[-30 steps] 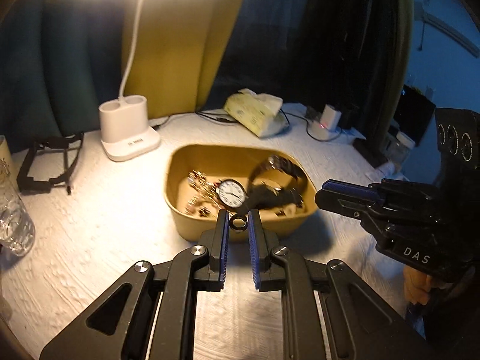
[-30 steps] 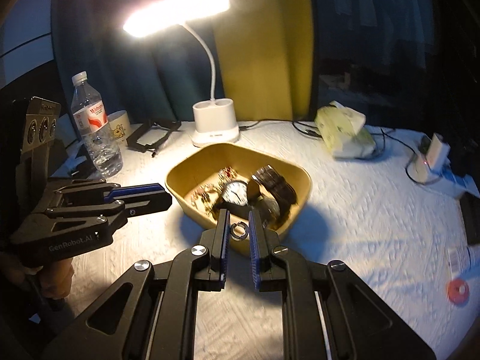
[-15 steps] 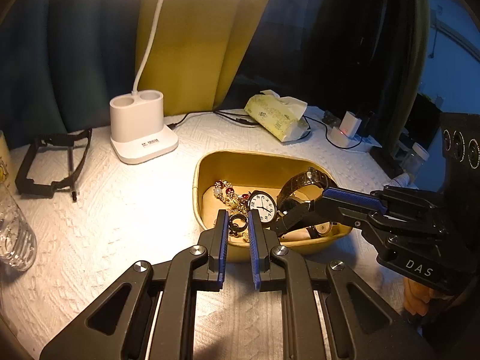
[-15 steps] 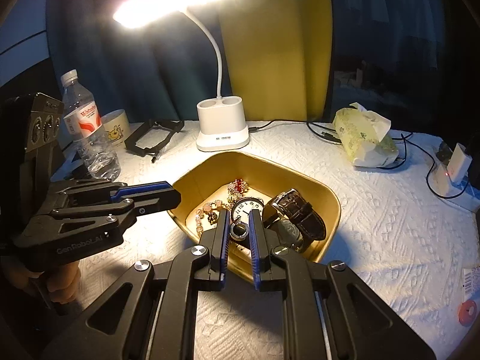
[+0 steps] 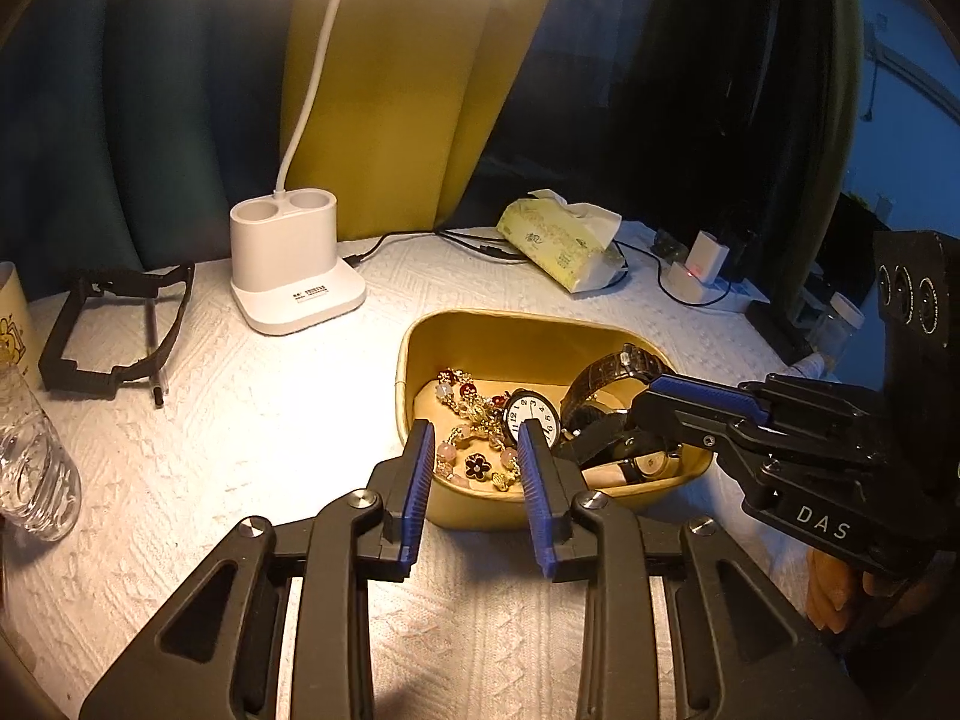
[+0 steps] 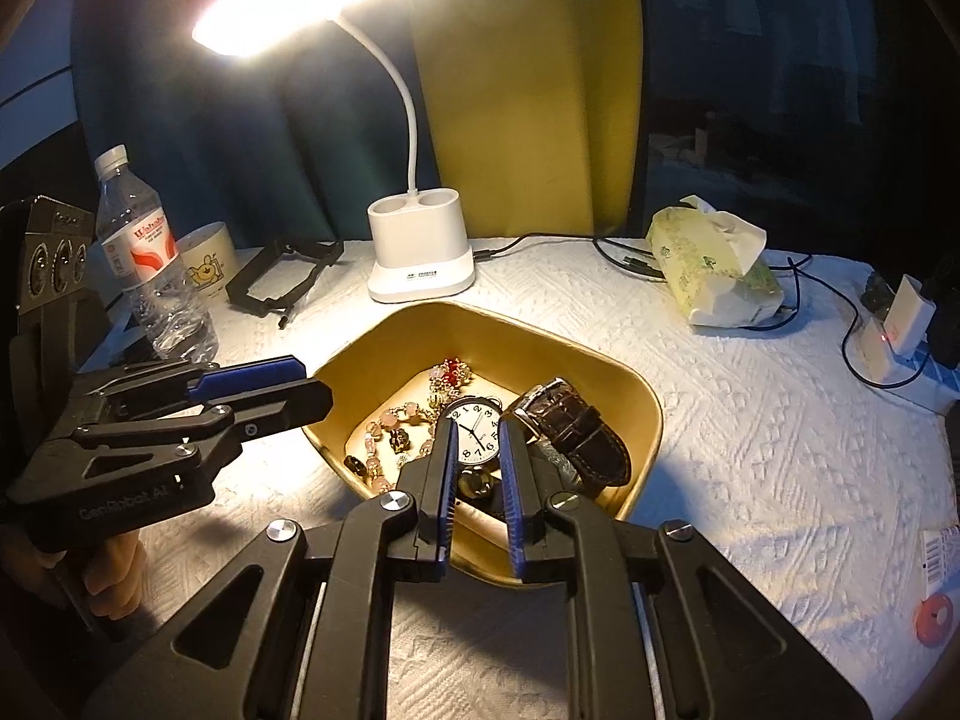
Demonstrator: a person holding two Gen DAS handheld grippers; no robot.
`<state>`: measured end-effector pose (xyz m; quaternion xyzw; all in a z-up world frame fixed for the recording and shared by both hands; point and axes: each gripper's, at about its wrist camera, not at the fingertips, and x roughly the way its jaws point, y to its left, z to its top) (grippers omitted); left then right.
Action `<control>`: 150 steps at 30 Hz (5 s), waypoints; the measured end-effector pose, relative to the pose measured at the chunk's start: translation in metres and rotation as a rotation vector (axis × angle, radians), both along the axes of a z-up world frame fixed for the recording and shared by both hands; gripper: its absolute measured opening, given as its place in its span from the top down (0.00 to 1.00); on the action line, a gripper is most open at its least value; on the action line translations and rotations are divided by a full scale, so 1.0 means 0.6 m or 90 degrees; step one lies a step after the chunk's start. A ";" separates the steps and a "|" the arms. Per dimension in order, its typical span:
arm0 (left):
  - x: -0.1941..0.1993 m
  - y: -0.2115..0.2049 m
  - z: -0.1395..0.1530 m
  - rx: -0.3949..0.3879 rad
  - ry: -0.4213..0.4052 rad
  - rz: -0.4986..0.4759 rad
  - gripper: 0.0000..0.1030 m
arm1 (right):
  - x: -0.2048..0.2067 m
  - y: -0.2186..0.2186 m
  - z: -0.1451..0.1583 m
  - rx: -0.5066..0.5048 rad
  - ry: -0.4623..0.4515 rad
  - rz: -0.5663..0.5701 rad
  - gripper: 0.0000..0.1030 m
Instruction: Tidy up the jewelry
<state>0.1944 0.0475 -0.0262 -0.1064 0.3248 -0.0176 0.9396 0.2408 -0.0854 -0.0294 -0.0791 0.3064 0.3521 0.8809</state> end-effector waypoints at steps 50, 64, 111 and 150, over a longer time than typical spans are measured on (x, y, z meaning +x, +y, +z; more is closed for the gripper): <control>-0.219 -0.071 0.089 0.040 -0.104 0.004 0.70 | -0.189 -0.115 0.044 0.052 -0.082 -0.076 0.50; -0.263 -0.085 0.120 0.040 -0.137 0.003 0.68 | -0.233 -0.148 0.068 0.068 -0.121 -0.097 0.50; -0.269 -0.084 0.124 0.067 -0.150 0.019 0.68 | -0.229 -0.152 0.060 0.061 -0.118 -0.104 0.50; -0.266 -0.085 0.114 0.065 -0.148 0.020 0.68 | -0.222 -0.150 0.046 0.055 -0.109 -0.104 0.50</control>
